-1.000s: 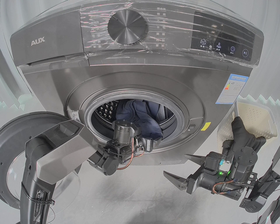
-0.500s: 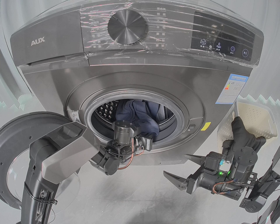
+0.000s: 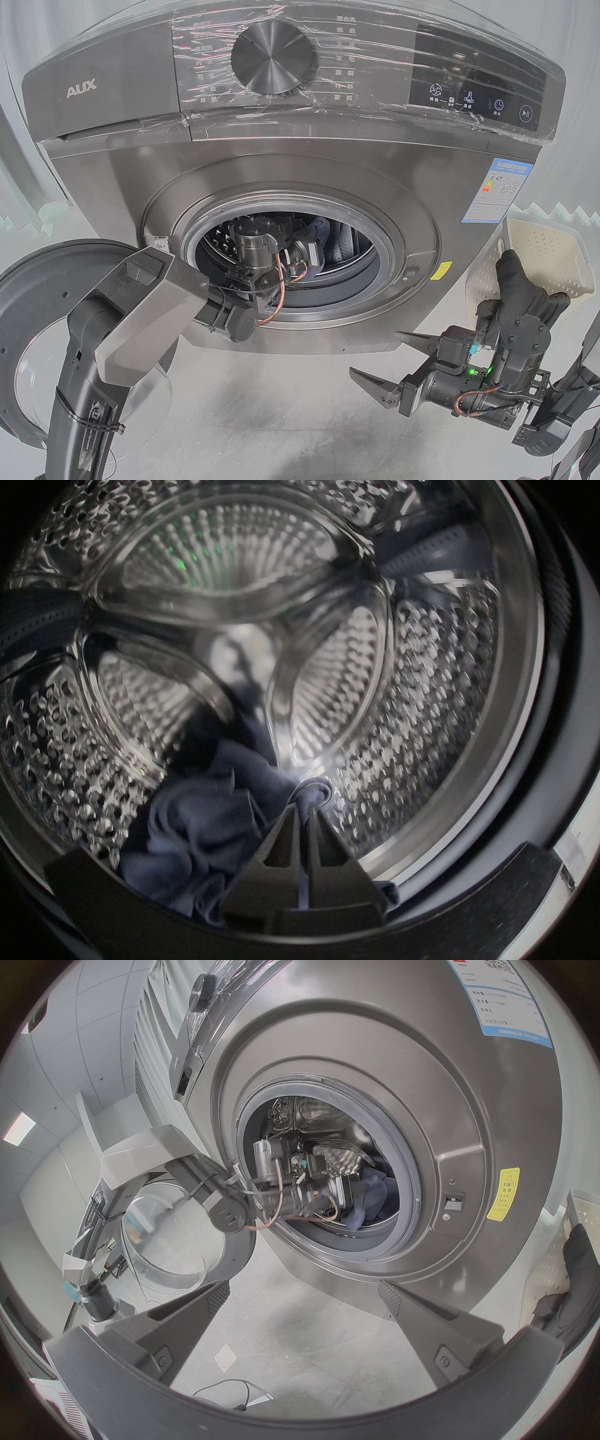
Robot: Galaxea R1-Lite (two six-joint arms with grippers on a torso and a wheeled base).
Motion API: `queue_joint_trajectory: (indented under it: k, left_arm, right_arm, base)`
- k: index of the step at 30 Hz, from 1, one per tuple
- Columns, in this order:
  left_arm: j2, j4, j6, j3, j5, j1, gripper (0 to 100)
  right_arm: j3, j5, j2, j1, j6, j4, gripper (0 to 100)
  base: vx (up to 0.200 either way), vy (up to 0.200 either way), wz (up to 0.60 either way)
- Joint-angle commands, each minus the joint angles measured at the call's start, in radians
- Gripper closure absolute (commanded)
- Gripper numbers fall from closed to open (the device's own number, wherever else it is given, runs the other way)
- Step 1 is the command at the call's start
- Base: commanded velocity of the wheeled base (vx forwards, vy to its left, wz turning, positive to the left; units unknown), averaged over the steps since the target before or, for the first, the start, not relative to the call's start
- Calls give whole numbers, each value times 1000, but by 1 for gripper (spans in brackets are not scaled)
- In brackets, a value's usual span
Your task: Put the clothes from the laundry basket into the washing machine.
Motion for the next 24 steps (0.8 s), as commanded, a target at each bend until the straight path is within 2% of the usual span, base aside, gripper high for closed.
queue_joint_trajectory:
  k: [1,4,7,13,16,17,21,24]
  left_arm:
    - [116,-5,-21,-209,56,13,100]
    - [177,1,-24,-341,94,18,100]
    - [221,10,-24,-408,120,27,100]
    - [234,13,-27,-408,122,30,100]
    - [229,19,-38,-408,122,29,100]
    - [228,22,-44,-408,122,27,0]
    - [201,47,-82,-383,123,15,0]
    - [136,47,-87,-254,111,10,0]
  right_arm:
    - [0,0,5,0,0,-1,0]
    - [0,0,5,0,0,-1,0]
    - [0,0,5,0,0,-1,0]
    - [0,0,5,0,0,-1,0]
    - [2,0,5,0,0,-1,0]
    - [2,0,5,0,0,-1,0]
    - [2,0,5,0,0,-1,0]
    - [2,0,4,0,2,-1,0]
  base:
    - [0,0,0]
    - [0,0,0]
    - [0,0,0]
    - [0,0,0]
    - [0,0,0]
    - [0,0,0]
    - [0,0,0]
    - [0,0,0]
